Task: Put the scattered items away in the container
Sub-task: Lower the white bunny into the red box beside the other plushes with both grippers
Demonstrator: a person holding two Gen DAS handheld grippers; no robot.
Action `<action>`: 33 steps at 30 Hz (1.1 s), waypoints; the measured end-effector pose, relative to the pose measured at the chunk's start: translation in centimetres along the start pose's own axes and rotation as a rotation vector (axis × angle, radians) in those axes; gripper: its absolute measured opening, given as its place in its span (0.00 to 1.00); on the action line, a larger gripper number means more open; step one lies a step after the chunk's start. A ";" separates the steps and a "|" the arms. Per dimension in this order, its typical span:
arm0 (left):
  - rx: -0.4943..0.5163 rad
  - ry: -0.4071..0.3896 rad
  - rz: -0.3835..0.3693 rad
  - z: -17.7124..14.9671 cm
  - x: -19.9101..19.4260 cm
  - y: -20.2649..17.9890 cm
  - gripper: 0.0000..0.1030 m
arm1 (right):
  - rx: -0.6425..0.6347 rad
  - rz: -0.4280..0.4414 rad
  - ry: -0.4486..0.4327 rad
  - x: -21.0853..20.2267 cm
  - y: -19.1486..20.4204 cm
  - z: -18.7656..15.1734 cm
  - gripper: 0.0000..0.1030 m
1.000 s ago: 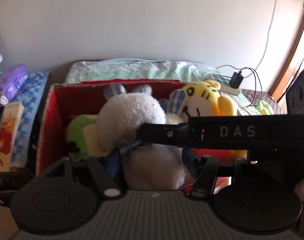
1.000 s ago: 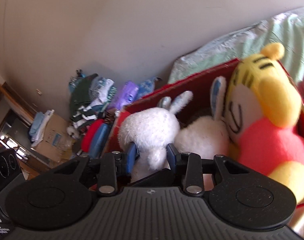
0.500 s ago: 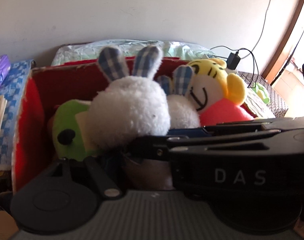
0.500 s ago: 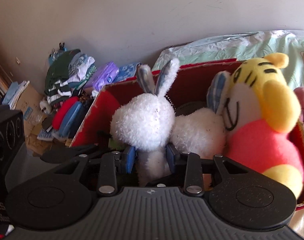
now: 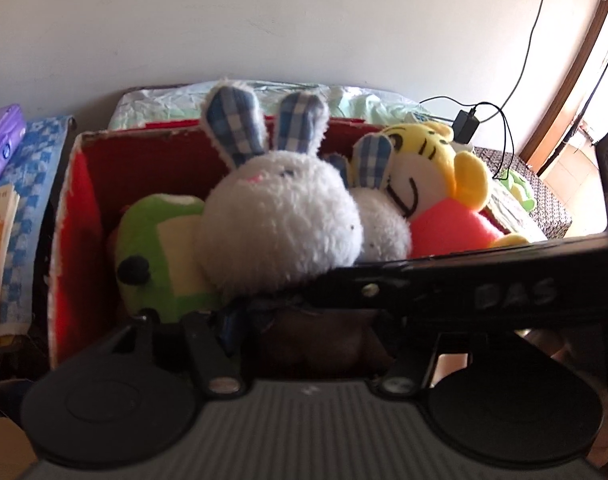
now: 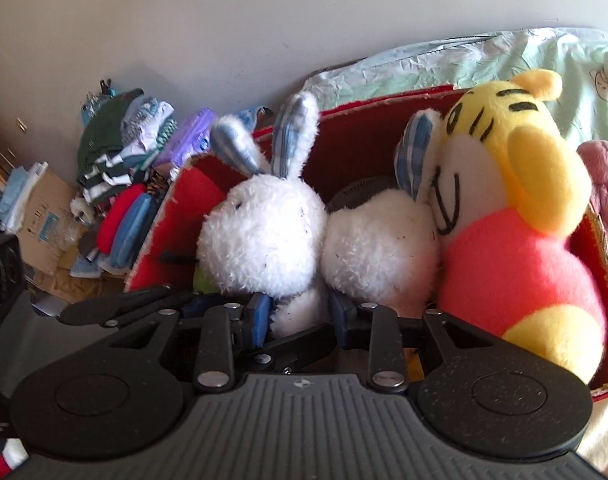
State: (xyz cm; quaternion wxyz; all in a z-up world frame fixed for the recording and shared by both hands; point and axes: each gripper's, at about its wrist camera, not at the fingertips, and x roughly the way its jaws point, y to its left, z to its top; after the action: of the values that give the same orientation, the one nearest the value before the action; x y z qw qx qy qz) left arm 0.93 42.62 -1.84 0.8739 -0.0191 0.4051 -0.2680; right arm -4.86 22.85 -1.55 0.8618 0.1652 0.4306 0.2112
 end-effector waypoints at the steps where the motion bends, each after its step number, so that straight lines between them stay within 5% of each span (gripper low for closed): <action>1: -0.002 0.000 0.002 0.1 -0.2 0.3 0.64 | -0.001 0.015 -0.017 -0.6 0.0 0.1 0.32; 8: 0.016 0.010 0.010 0.2 -0.6 0.5 0.64 | 0.011 0.103 -0.162 -3.3 -0.3 1.0 0.31; 12: 0.025 0.028 0.017 0.3 -0.1 0.2 0.64 | -0.038 0.178 -0.169 -2.3 1.1 1.7 0.29; 19: -0.014 0.022 0.004 0.2 -0.5 1.3 0.61 | -0.107 0.048 -0.144 -0.1 0.7 2.0 0.32; 23: 0.004 0.032 0.018 0.2 0.3 0.3 0.65 | -0.019 0.084 -0.117 0.2 -1.3 2.0 0.34; 33: 0.015 0.046 0.030 0.6 1.8 -1.0 0.74 | -0.086 0.048 -0.126 0.1 -0.5 1.5 0.34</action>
State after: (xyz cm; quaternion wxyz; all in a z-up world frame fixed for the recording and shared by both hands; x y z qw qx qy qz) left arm 1.90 40.80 -2.46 0.8684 -0.0003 0.4232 -0.2585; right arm -3.44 22.30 -1.04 0.8883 0.1514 0.3618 0.2390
